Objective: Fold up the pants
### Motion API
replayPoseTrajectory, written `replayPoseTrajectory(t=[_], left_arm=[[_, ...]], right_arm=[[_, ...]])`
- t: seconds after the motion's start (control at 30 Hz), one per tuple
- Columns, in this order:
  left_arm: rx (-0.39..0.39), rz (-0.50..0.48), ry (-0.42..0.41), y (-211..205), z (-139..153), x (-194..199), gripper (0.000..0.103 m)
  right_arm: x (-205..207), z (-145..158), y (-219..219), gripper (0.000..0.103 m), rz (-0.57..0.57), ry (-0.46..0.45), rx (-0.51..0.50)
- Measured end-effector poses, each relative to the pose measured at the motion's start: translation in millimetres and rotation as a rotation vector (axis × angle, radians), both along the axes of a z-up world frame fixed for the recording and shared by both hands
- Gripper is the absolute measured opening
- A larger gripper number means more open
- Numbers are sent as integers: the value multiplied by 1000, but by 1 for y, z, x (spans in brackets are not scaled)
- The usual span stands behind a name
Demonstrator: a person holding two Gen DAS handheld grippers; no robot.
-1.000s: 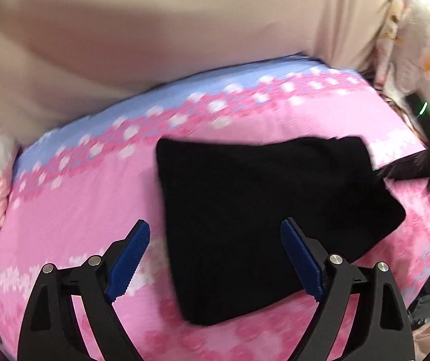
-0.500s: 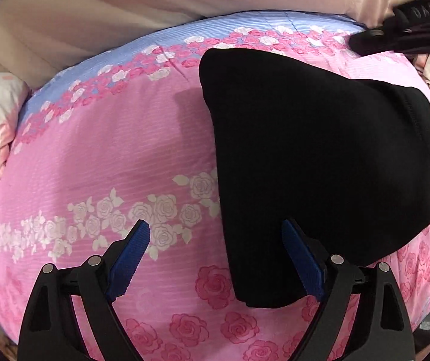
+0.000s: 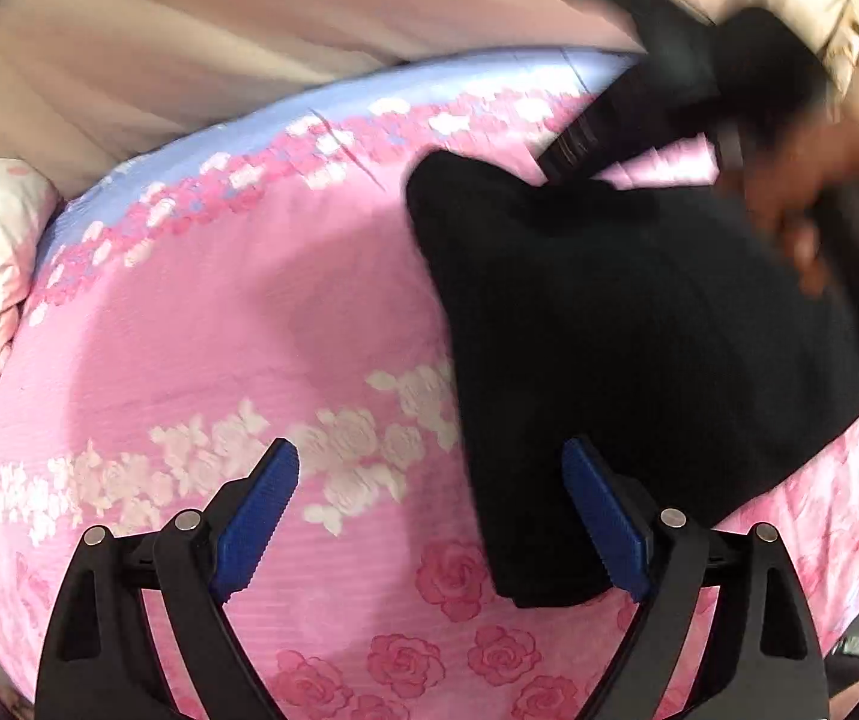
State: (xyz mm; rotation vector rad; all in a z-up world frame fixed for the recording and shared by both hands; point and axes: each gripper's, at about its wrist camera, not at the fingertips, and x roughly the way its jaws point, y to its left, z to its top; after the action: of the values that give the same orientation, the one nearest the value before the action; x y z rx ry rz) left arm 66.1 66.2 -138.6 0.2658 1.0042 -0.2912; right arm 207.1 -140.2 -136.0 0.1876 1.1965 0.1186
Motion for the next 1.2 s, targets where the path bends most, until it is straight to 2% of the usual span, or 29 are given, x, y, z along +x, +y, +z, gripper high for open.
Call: replayPoseTrajectory(t=[0.07,0.1,0.13,0.17,0.2,0.27,0.3,0.33,0.37,0.4,0.43,0.47,0.5,0.53,0.57,0.6,0.73,0.83,0.9,0.93,0.97,1.03,1.07,1.17,1.2], left_arm=[[-9,8,-48,4,20,1,87],[-15,20,-73,8,31,3,87],[-22,31,-87,9,39,6,87],[-34,41,-100,10,46,8,87],[-44,50,-110,9,52,11,87],[-44,67,-107,2,58,21,87],[-43,67,-100,-3,56,25,87],[-36,65,-94,-8,53,28,87],[-8,56,-82,-17,45,30,88],[21,49,-76,-24,37,30,88],[76,46,-67,-32,22,30,88],[126,39,-53,-40,6,30,88],[148,32,-39,-44,-5,30,88],[182,16,-17,-48,-21,29,88],[201,14,-23,-48,-30,26,88],[197,21,-57,-48,-29,22,88],[194,49,-36,-44,-15,26,88],[177,81,-38,-41,1,22,88],[166,100,-34,-40,9,18,88],[171,114,-26,-41,12,17,88],[175,122,-22,-41,13,15,88],[177,133,-14,-42,16,11,88],[177,136,-8,-42,16,9,88],[177,136,8,-44,14,4,88],[180,134,11,-45,13,4,88]], right_arm=[[-20,44,-26,36,-73,-121,33],[-36,71,-35,43,-80,-184,24],[-50,84,-43,65,-84,-217,-5],[-65,95,-51,84,-87,-239,-43],[-87,100,-62,84,-79,-243,-75],[-120,92,-80,82,-46,-201,-56],[-137,74,-83,78,-35,-168,-35],[-145,47,-82,63,-19,-121,-29],[-159,14,-92,56,-14,-30,-64],[-161,-11,-92,50,-37,13,-98],[-172,-23,-104,46,-67,-4,-81],[-178,-24,-119,45,-107,-64,-36],[-179,-19,-127,38,-149,-70,-26],[-177,-11,-132,36,-202,-67,-39],[-178,-4,-136,40,-236,-75,-48],[-181,5,-143,43,-272,-85,-47],[-211,12,-160,67,-294,-89,26],[-229,2,-161,67,-284,-54,42],[-235,3,-159,67,-294,-73,50],[-236,4,-155,62,-283,-96,60],[-230,6,-149,50,-259,-115,68],[-224,9,-128,41,-160,-147,57],[-221,7,-119,31,-118,-144,38],[-215,-22,-109,31,-76,-74,6],[-214,-29,-109,31,-64,-89,0]])
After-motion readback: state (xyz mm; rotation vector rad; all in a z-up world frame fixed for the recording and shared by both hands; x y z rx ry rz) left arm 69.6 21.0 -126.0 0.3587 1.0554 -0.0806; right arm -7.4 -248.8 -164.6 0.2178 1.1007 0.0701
